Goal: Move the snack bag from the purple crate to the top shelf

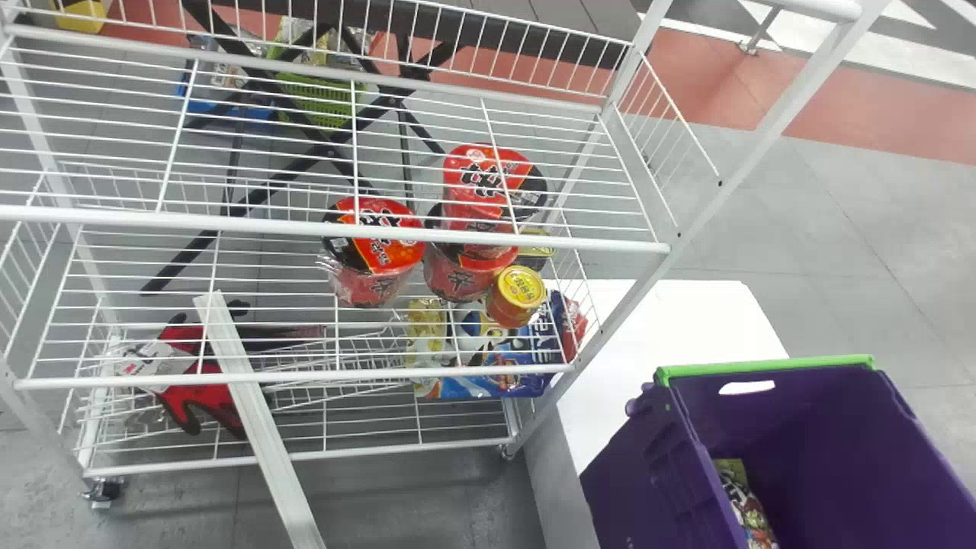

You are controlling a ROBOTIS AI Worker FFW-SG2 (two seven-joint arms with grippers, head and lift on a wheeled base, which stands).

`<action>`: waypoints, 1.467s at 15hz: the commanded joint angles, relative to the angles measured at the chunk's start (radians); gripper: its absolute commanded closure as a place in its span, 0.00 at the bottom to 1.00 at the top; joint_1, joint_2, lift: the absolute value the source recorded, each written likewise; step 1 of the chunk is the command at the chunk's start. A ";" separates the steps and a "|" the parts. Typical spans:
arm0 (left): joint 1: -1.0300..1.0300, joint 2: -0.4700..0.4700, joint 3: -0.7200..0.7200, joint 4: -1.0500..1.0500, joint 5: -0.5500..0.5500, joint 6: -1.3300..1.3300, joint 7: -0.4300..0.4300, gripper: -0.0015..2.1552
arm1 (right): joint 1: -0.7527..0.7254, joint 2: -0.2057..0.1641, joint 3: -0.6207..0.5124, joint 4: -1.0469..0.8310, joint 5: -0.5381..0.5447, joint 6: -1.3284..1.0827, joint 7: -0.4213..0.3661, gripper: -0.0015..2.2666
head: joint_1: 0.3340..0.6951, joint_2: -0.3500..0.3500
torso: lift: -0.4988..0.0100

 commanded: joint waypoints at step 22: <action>-0.004 0.005 -0.014 -0.003 -0.003 0.002 -0.002 0.05 | 0.065 0.075 -0.564 -0.497 -0.278 0.624 0.306 0.93 | 1.00 0.00 | 0.19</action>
